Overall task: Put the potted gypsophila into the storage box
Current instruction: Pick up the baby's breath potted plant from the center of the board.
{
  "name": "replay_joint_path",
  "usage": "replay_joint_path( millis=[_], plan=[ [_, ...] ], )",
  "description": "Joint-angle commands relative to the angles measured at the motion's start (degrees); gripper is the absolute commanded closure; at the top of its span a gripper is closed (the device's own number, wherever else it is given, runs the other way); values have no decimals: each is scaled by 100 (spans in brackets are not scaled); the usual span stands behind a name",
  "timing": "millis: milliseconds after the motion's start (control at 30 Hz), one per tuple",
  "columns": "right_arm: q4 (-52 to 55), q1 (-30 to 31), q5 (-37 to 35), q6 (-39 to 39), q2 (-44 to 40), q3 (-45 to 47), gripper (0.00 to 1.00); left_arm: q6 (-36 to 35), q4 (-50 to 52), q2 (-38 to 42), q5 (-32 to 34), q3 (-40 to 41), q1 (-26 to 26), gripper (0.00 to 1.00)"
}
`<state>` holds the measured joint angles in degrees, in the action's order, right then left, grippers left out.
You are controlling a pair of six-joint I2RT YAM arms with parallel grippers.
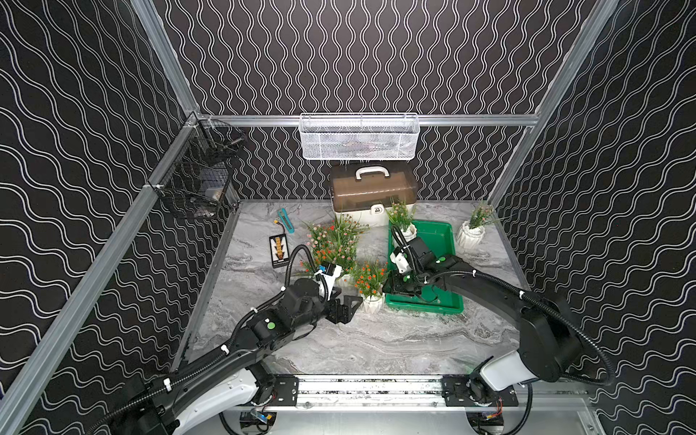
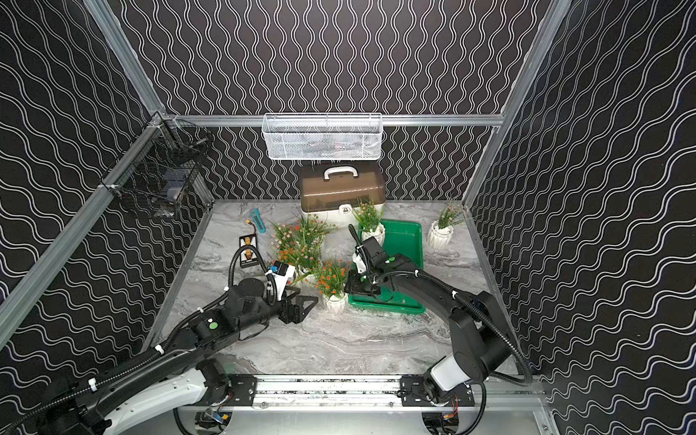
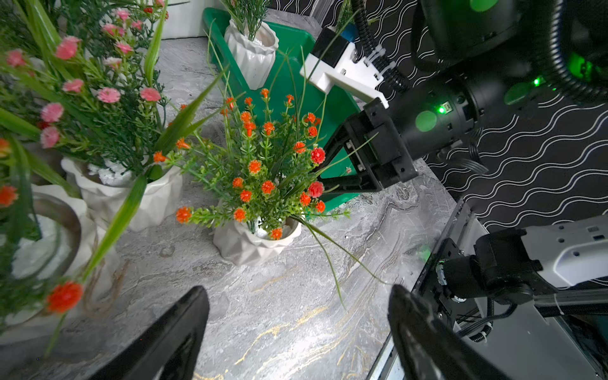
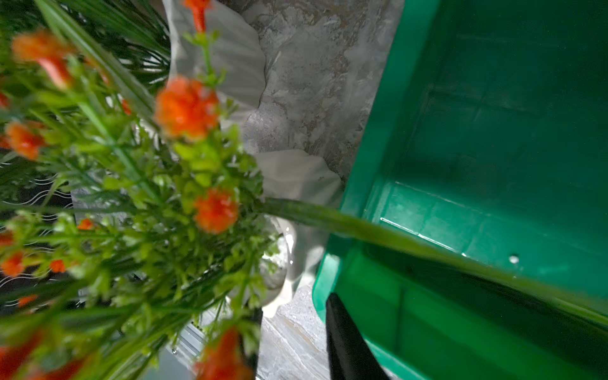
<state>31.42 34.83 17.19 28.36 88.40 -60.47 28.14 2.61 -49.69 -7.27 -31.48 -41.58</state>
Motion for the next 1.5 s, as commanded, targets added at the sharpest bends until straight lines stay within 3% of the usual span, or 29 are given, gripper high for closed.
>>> replay_joint_path(
  millis=[0, 933, 1467],
  plan=[
    [-22, 24, -117, -91, 110, -85, 66, -132, -192, -72, -9, -24, 1, 11],
    [-74, 444, -468, -234, 992, -607, 74, -116, -121, 109, 103, 81, 1, 11],
    [-49, 481, -620, -217, 595, -492, 95, -157, -112, -2, 146, 55, -1, 11]
  ],
)
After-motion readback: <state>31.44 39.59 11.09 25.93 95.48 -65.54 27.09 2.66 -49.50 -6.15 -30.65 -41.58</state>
